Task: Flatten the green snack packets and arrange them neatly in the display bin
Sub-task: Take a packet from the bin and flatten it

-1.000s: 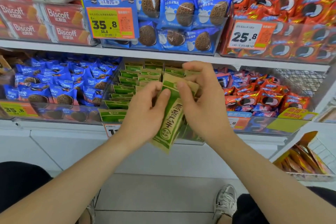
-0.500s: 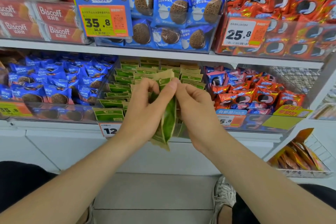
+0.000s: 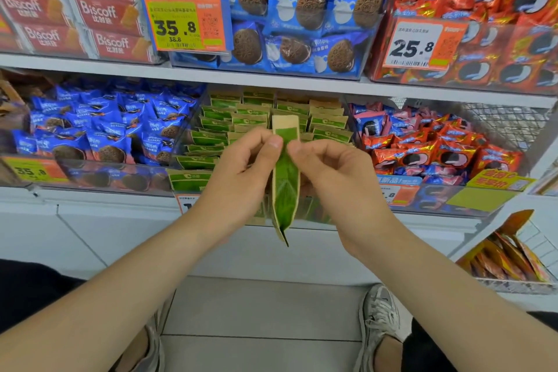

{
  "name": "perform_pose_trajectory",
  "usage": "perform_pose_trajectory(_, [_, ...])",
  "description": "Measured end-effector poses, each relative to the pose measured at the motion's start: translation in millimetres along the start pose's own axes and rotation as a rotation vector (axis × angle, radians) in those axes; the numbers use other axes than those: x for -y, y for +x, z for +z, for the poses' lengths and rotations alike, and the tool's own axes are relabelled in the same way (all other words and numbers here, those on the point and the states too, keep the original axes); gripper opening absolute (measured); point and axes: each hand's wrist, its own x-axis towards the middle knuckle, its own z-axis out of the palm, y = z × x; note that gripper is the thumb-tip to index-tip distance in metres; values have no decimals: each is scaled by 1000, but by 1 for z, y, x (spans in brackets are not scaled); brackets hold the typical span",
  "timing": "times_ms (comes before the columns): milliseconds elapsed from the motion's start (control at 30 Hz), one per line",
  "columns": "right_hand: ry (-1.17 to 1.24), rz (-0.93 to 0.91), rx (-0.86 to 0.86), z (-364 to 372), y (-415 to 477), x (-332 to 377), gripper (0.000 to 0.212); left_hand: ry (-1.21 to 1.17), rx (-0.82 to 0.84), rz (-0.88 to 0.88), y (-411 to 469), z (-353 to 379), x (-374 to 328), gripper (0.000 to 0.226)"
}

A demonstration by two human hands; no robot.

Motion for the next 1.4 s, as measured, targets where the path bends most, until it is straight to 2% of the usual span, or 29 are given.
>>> perform_pose_trajectory(67, [-178, -56, 72, 1, -7, 1, 12, -88, -71, -49, -2, -3, 0, 30])
perform_pose_trajectory(133, [-275, -23, 157, 5, -15, -4, 28, -190, -137, -95, -3, -5, -1, 29])
perform_pose_trajectory(233, [-235, 66, 223, 11, -27, -14, 34, -332, -174, -175, -6, -7, -4, 31])
perform_pose_trajectory(300, [-197, 43, 160, 13, -31, -18, 31, -349, -181, -218, -9, -6, -8, 36])
perform_pose_trajectory(467, [-98, -49, -27, 11, -28, -18, 36, -131, -54, -131, -20, -3, -10, 30])
perform_pose_trajectory(633, [-151, -108, -55, 7, -24, -20, 34, 95, -21, 16, -28, -5, -9, 14])
perform_pose_trajectory(700, [-187, -151, -55, 6, -24, -23, 34, 89, -32, 10, -30, -5, -8, 12])
perform_pose_trajectory(833, [-230, -222, -72, 1, -22, -27, 40, -71, 45, -108, -32, -6, -4, 14])
perform_pose_trajectory(1033, [-124, -104, -90, 0, -18, -29, 37, -247, 92, -228, -32, -4, 2, 13])
perform_pose_trajectory(1133, [-78, -64, -139, -1, -18, -25, 29, -305, 94, -253, -30, -3, 4, 14])
perform_pose_trajectory(1233, [137, 61, -188, 1, -15, -23, 38, -409, 88, -292, -29, -3, 3, 14])
perform_pose_trajectory(1300, [223, 128, -152, 1, -15, -21, 37, -466, 85, -338, -30, -3, 2, 13])
perform_pose_trajectory(1400, [135, 84, -63, -1, -17, -21, 28, -538, 60, -418, -31, -8, 3, 9])
